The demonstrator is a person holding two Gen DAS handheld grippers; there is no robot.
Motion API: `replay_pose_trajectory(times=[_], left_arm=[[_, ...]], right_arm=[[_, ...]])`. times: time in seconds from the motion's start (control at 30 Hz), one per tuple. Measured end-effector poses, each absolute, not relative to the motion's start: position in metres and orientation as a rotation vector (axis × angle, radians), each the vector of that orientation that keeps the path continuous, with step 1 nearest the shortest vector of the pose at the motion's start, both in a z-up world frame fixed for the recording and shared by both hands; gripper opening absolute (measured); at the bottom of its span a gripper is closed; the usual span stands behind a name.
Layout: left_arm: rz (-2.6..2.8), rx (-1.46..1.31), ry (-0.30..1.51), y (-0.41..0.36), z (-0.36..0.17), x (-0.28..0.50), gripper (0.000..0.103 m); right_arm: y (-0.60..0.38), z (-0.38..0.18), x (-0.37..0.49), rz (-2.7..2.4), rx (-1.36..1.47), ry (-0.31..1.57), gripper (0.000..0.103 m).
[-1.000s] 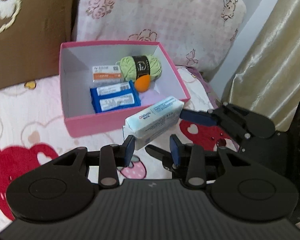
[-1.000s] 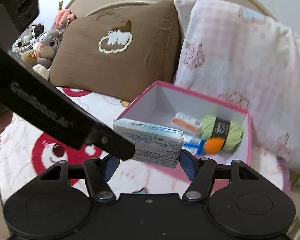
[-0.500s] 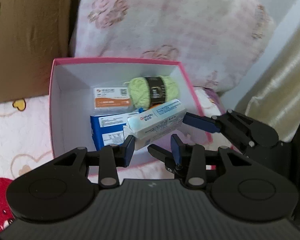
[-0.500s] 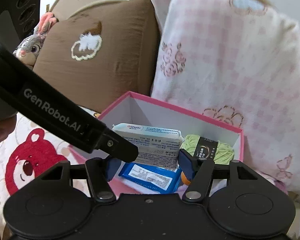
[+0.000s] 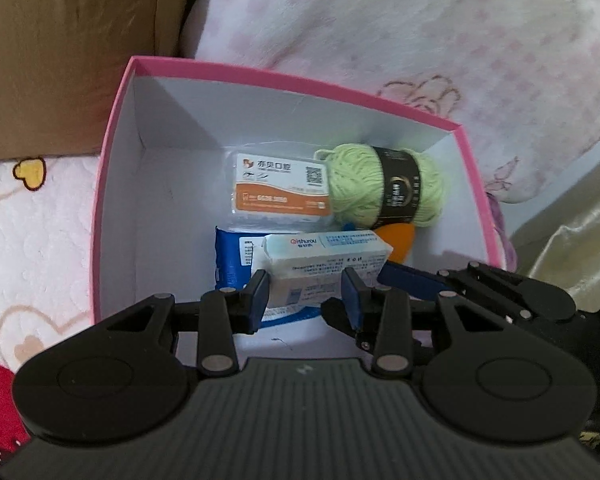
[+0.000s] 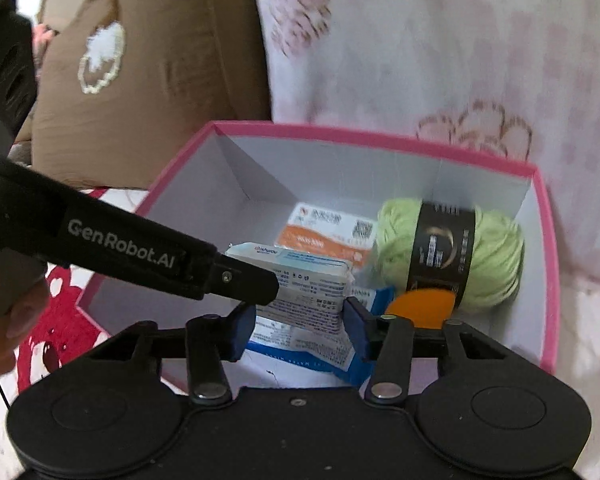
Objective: Organize objects
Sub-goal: 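Lower the tissue pack onto the wipe pack and open the left tool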
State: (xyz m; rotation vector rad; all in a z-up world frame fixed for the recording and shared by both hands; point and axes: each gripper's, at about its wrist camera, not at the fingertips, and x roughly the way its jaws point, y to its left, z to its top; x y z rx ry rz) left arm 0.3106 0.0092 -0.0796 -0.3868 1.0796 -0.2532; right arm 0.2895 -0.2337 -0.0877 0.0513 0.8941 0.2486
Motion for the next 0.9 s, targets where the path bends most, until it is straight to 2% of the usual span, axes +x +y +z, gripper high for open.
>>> replay_pose_trajectory(times=[0.1,0.27,0.43,0.77,0.9], left_arm=[[-0.245,-0.389,1.082,0.007,-0.088,0.317,0.036],[-0.226,-0.408,1.084,0.006,-0.102,0.327,0.036],[-0.235,-0.480,1.052,0.009,-0.102,0.325,0.041],[-0.229,-0.266,1.000,0.005,-0.073,0.286,0.047],[-0.231,-0.258,0.972,0.011,-0.055,0.267,0.047]], right_arm=[[-0.233,-0.096,0.297,0.218,0.036,0.915,0.044],[-0.233,-0.105,0.312,0.177,0.029,0.953,0.041],[-0.231,-0.102,0.305,0.187,-0.009,0.881,0.041],[-0.244,-0.064,0.239,0.219,-0.012,0.766,0.043],[-0.245,-0.047,0.219,0.212,0.012,0.730,0.052]])
